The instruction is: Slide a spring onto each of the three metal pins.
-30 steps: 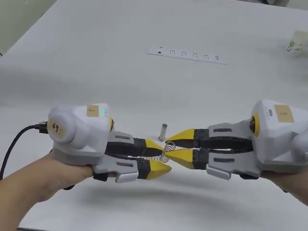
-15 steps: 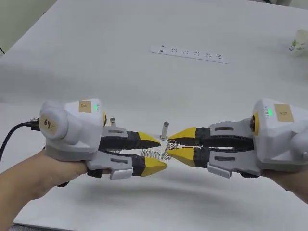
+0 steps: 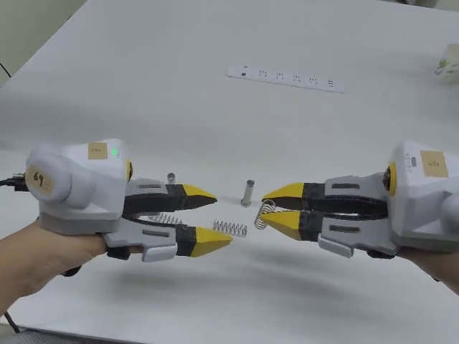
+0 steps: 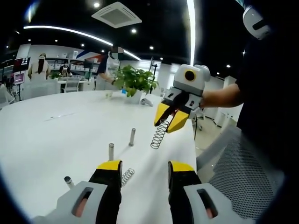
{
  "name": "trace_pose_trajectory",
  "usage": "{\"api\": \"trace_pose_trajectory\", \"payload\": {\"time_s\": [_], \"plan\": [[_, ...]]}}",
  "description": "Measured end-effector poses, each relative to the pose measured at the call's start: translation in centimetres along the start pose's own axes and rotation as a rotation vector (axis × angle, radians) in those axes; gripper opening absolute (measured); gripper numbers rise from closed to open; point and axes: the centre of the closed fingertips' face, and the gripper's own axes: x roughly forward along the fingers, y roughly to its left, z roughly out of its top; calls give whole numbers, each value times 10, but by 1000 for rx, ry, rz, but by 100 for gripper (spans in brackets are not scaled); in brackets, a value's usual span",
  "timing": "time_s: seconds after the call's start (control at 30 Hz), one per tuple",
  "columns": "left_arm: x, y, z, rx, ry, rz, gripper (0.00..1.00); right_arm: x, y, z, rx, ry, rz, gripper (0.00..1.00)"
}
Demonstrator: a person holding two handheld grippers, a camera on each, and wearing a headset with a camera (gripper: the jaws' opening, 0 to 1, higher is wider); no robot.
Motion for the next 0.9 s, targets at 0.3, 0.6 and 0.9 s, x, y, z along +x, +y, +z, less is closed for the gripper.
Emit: {"api": "trace_pose_trajectory", "payload": {"time_s": [0.3, 0.6, 0.9], "plan": [[-20, 13, -3, -14, -6, 63, 37, -4, -4, -4, 10, 4, -25, 7], [-37, 26, -6, -41, -9, 118, 45, -11, -11, -13, 21, 26, -63, 7], [-52, 33, -7, -28, 23, 140, 58, -18, -16, -15, 17, 35, -87, 7]]}}
